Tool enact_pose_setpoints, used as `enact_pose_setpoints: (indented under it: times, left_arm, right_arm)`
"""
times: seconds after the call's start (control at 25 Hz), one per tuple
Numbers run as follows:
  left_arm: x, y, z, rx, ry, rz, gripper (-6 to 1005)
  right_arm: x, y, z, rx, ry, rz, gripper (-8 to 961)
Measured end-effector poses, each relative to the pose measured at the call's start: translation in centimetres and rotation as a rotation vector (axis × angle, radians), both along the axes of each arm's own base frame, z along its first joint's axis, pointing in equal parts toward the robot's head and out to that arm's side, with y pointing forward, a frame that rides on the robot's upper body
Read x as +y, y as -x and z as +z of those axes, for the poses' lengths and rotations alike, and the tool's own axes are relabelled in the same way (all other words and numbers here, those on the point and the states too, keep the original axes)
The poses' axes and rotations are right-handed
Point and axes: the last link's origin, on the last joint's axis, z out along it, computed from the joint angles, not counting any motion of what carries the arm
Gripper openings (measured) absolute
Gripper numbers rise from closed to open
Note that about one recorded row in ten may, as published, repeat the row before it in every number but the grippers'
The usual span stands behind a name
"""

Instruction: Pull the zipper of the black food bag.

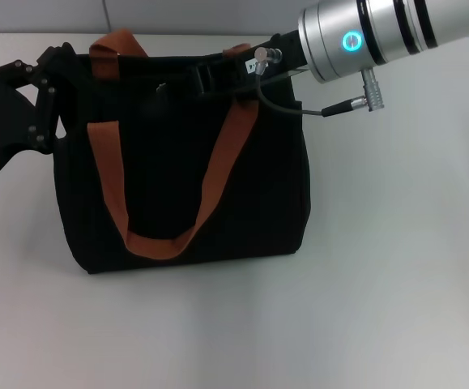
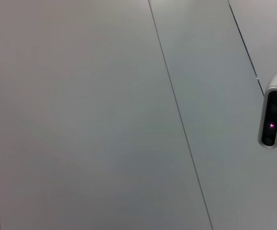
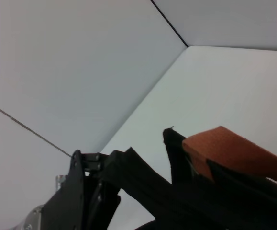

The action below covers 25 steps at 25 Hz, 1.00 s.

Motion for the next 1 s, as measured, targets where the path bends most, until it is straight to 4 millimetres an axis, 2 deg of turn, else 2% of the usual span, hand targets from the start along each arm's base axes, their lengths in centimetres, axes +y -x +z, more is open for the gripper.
enact_pose_setpoints:
  times: [0.32,0.8,1.0]
  left_arm:
    - [0.2,-0.2,0.0,-0.001,0.000,-0.011,17]
    - [0.4,-0.7,0.1,-0.005,-0.001,-0.032,17]
    - [0.4,-0.7,0.1,-0.006,-0.001,-0.034,17]
  right_arm:
    - [0.5,0.2,0.6,-0.009,-0.024,-0.016,259]
    - [0.6,1.4,-0.3,-0.029,-0.025,-0.002,260]
    - [0.9,1.3,-0.6,-0.031,-0.047,-0.012,189]
